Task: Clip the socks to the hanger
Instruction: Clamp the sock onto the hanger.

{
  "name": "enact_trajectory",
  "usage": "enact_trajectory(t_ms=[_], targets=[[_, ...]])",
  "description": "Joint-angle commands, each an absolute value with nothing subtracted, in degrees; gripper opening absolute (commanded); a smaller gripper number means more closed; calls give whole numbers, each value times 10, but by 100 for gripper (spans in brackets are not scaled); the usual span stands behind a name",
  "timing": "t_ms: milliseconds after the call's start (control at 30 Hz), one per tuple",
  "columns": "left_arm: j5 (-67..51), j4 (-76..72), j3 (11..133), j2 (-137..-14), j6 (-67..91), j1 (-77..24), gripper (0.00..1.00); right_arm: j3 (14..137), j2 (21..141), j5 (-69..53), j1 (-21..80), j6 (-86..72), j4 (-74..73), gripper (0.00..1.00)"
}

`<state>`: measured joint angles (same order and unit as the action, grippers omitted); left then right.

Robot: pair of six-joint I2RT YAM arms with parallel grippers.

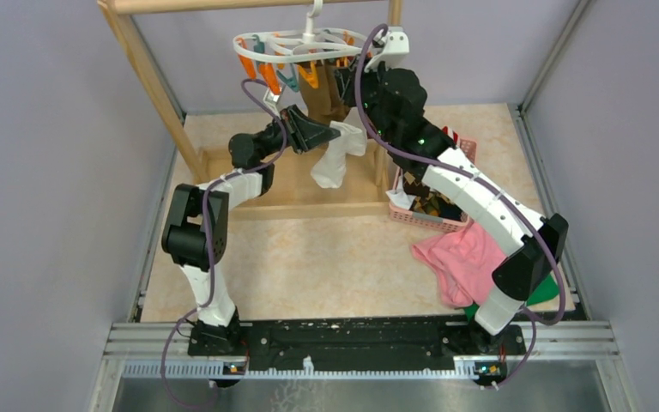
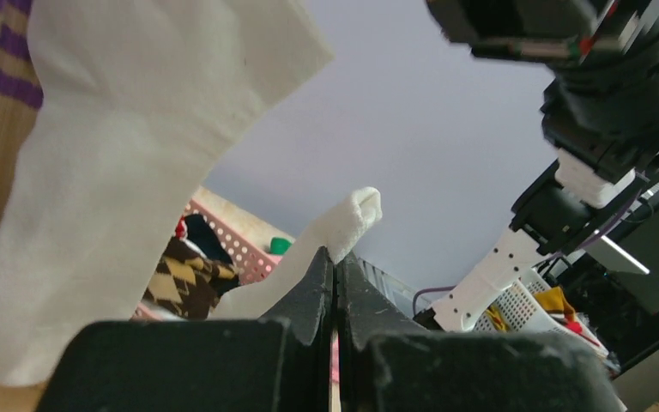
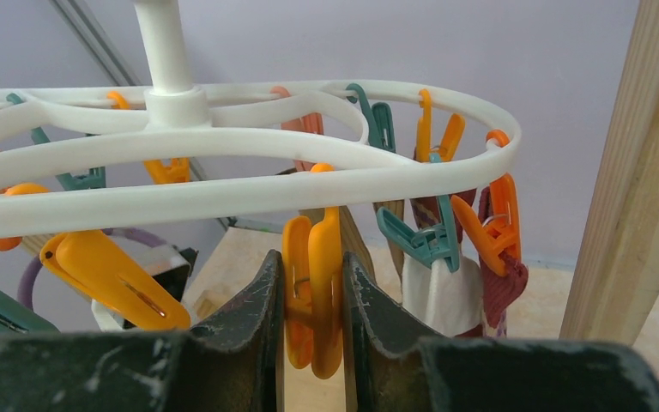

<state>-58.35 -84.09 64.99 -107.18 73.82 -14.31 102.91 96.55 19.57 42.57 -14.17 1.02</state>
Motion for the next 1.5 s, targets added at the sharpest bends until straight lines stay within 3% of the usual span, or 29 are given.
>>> enact_trajectory(t_ms=[0,200,600,1033,1467], targets=[[-566,-1027,704,-1091,815,-136,0,1018,932,174,416,-143,16,0],[-500,-1027,690,-1096,832,-135,0,1009,927,150,413,-145,20,0],[-443,-1027,772,-1135,880,-134,0,999,921,121,405,-156,19,0],[-444,-1027,848,-1165,942,-133,0,993,919,97,398,-163,22,0],[-467,-1028,817,-1131,954,-132,0,997,925,95,395,-163,19,0]])
